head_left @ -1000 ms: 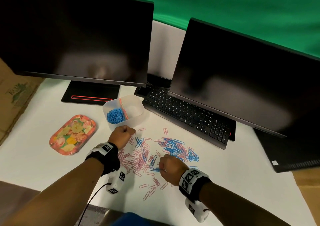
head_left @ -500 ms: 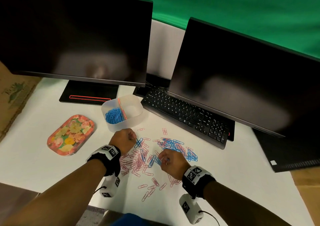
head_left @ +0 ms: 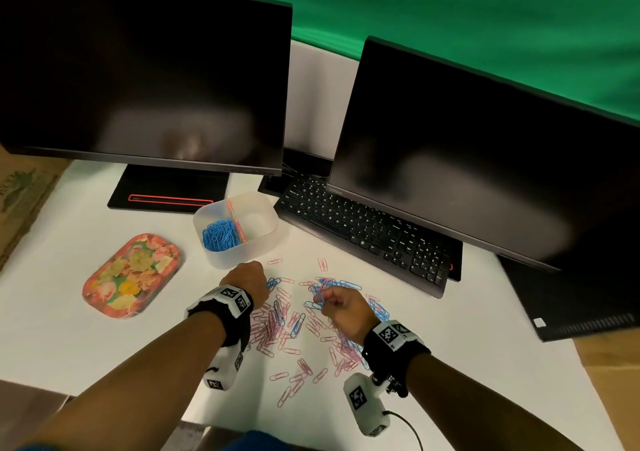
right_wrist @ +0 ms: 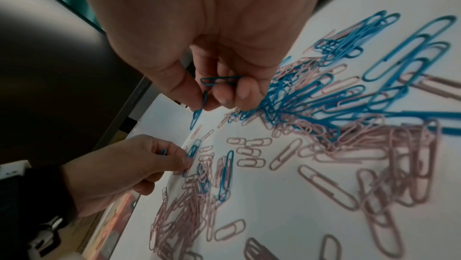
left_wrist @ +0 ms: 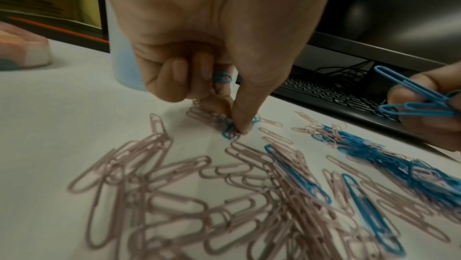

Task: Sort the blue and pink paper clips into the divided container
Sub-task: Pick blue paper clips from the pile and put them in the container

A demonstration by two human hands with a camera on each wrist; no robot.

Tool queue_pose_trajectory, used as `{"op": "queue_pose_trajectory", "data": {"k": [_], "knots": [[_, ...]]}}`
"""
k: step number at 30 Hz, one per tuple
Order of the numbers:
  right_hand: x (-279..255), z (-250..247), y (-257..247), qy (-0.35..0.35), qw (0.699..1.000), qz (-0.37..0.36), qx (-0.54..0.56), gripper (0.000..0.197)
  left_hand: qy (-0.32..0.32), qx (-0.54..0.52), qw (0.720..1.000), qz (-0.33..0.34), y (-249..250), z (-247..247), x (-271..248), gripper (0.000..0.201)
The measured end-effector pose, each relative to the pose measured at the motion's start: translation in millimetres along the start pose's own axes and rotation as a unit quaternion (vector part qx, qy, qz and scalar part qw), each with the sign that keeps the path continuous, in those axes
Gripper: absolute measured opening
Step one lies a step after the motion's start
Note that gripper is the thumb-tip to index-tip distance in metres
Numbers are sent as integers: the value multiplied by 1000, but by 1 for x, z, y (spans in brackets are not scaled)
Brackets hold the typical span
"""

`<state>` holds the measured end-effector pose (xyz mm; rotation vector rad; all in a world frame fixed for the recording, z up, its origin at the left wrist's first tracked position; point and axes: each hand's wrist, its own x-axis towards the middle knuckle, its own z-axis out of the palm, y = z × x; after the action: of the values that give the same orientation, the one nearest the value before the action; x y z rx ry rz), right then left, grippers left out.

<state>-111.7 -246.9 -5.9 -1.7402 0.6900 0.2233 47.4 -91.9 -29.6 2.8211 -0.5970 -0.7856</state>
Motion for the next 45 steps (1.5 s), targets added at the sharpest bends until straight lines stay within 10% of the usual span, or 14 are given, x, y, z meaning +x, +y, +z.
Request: {"op": "queue_pose_trajectory", "data": {"k": [11,21,31,40,45], "knots": [[0,1,-13,-4,1000,6,14,31,27,-124,991,37,0,-11,-13,12],[34,35,-98,-37,985,25,166,24,32,-505,862,-32,-19,-65,-28,13],[93,95,-180,38,978,-73,-194,20,63,-586,801,-103,-50,-104,-6,18],[104,101,-198,-34,971,-56,-229,39,85,-522,841,-115,-57,-105,2,48],[98,79,-186,-40,993,-48,-96,38,133,-488,858,-88,-56,-100,-6,28]]}}
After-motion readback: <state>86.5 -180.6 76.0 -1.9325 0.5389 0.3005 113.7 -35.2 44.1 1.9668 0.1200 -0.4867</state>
